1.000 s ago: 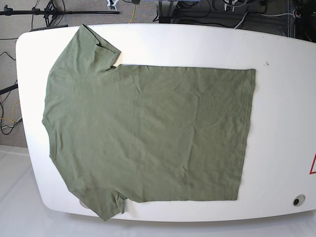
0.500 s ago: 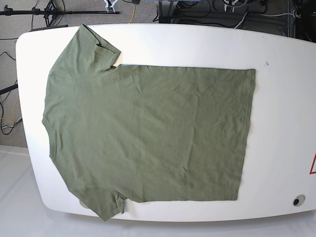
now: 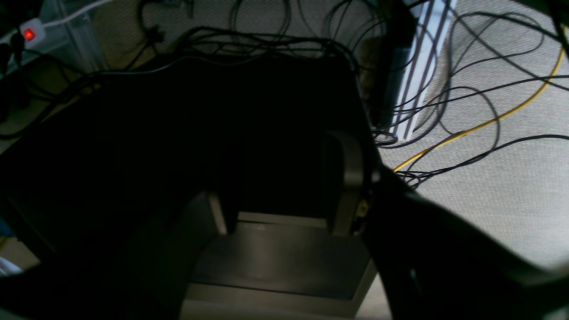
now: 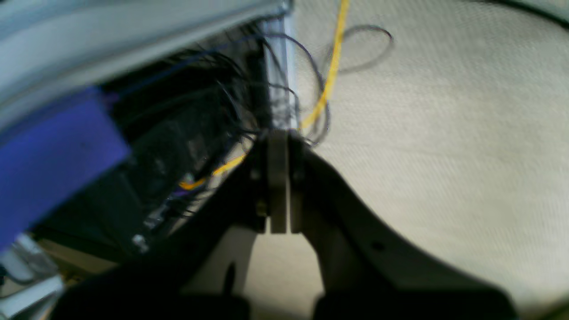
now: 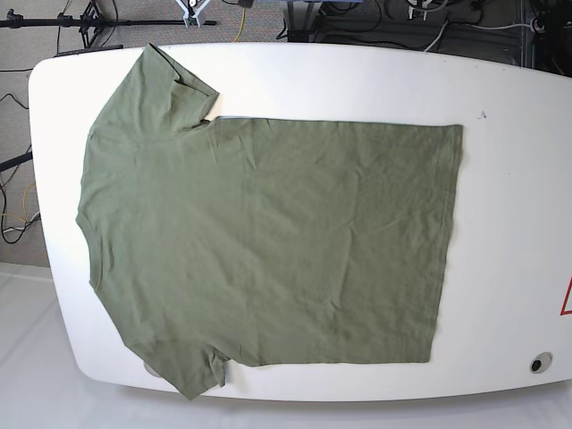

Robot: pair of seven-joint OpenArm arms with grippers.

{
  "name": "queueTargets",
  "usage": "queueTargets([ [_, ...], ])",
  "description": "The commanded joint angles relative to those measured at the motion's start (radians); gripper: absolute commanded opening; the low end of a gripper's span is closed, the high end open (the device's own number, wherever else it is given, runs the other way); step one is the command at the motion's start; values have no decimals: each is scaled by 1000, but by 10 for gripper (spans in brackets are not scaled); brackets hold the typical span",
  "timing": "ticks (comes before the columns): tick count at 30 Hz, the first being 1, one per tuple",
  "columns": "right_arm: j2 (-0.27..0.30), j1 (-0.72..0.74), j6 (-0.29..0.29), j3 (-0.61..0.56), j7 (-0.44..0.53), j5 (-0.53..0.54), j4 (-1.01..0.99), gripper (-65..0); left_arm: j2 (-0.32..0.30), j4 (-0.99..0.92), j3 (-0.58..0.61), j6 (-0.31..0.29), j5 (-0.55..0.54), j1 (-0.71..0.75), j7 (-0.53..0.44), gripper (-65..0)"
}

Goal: Fold the T-shirt properly

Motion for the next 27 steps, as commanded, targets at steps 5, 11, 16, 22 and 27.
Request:
queueTargets([
  [5, 13, 28, 25, -9, 5, 45, -50, -649, 2, -14, 3, 10, 7, -4, -8, -401],
  [11, 15, 36, 16, -8, 5, 33, -62, -650, 1, -20, 3, 16, 5, -7, -6, -402],
  [16, 16, 34, 9, 1, -1, 13, -58, -650, 0, -18, 3, 14, 4, -2, -9, -394],
  [22, 19, -2, 5, 3, -4, 7, -25, -650, -3, 29, 3, 16, 9, 31, -8, -394],
  [27, 24, -150, 15, -2, -10, 19, 159, -650, -25, 231, 7, 12, 6, 176, -6, -394],
])
